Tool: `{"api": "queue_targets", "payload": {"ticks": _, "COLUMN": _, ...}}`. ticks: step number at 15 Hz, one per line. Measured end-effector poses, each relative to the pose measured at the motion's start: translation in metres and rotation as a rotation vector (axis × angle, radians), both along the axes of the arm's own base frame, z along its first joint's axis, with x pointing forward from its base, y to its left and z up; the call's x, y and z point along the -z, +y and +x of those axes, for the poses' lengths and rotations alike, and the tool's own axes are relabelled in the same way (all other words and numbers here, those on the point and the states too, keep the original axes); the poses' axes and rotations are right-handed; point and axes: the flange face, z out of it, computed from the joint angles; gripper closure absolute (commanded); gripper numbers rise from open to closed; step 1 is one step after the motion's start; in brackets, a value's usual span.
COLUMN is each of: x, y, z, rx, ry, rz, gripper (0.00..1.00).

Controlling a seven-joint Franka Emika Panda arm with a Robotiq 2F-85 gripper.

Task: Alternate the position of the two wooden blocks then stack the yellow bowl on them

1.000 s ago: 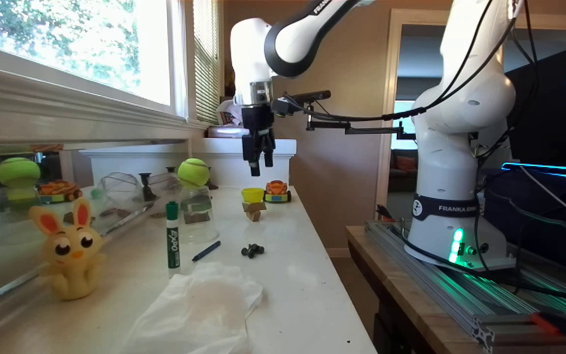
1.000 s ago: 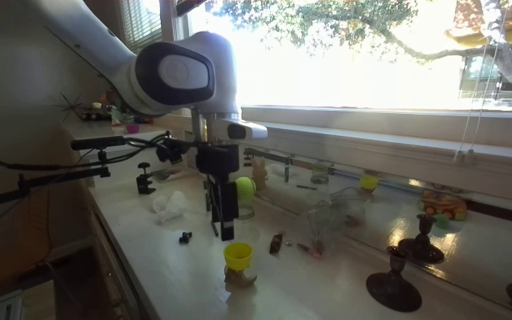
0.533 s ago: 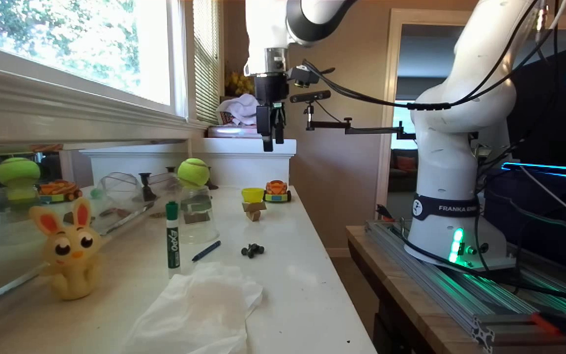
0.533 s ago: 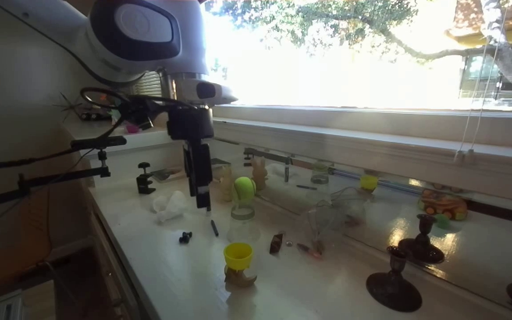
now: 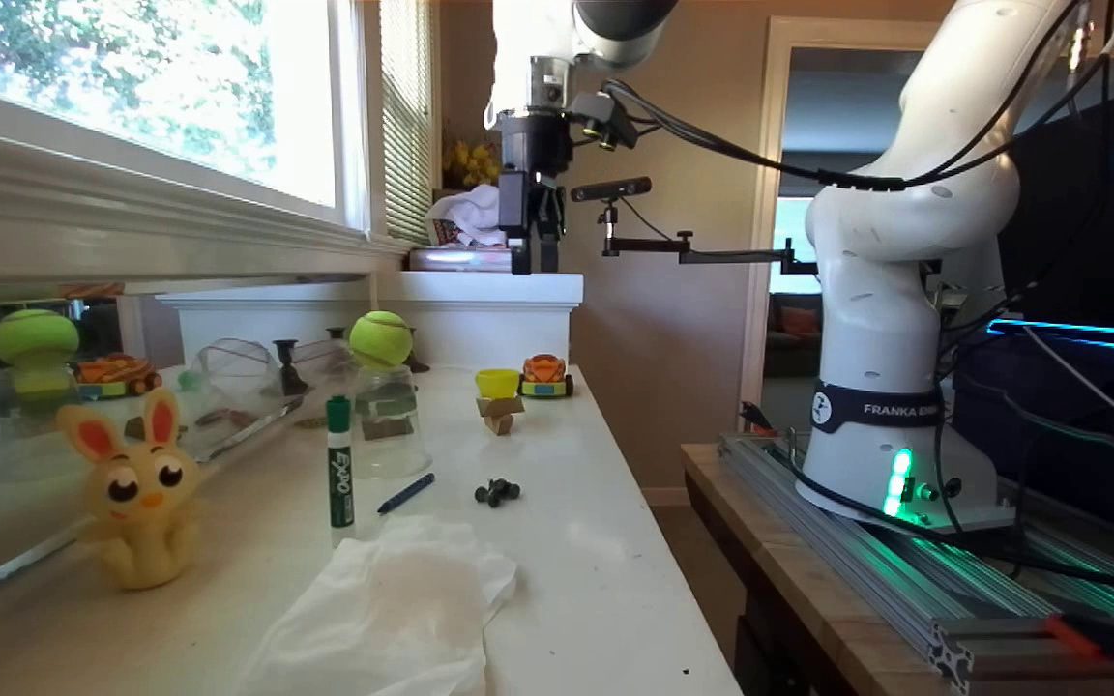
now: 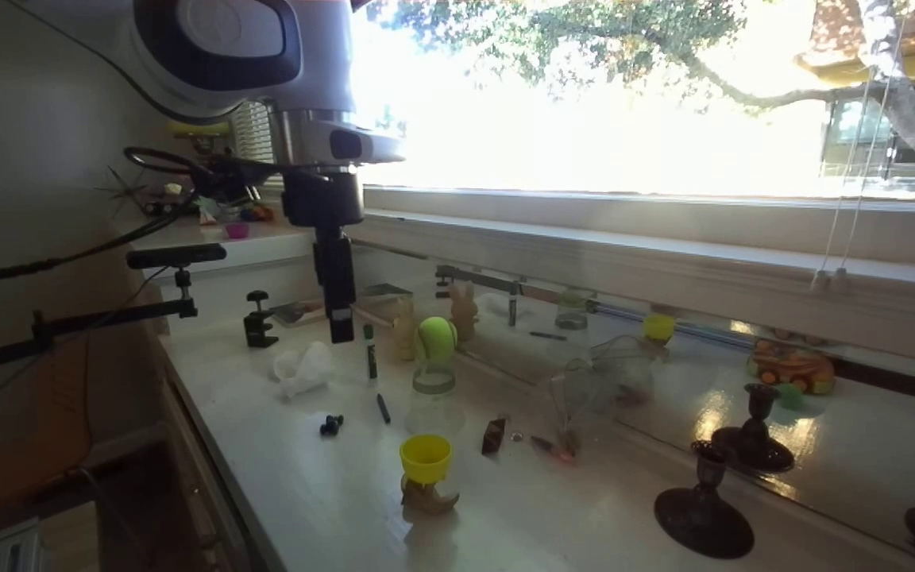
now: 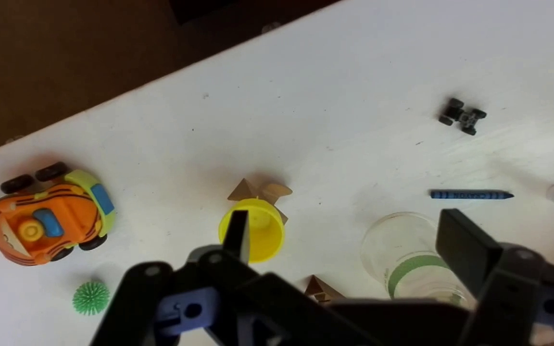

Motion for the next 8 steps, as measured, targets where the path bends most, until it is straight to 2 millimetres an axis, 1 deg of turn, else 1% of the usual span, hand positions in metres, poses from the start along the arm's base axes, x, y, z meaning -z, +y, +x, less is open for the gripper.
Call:
{"api": "queue_targets", "payload": {"ticks": 2, "x": 0.0, "y": 0.0, "z": 0.0, "rx": -0.009, "ry": -0.001, "rz": 0.0, "gripper": 0.0}}
{"api": "queue_targets", "payload": {"ticks": 4, "x": 0.0, "y": 0.007, "z": 0.002, "rx": -0.078, "ry": -0.008, "rz": -0.001, "gripper": 0.0}}
{"api": "queue_targets", "payload": {"ticks": 8, "x": 0.001, "y": 0.035, "z": 0.004, "rx": -0.213, "ry": -0.007, "rz": 0.018, "gripper": 0.0}}
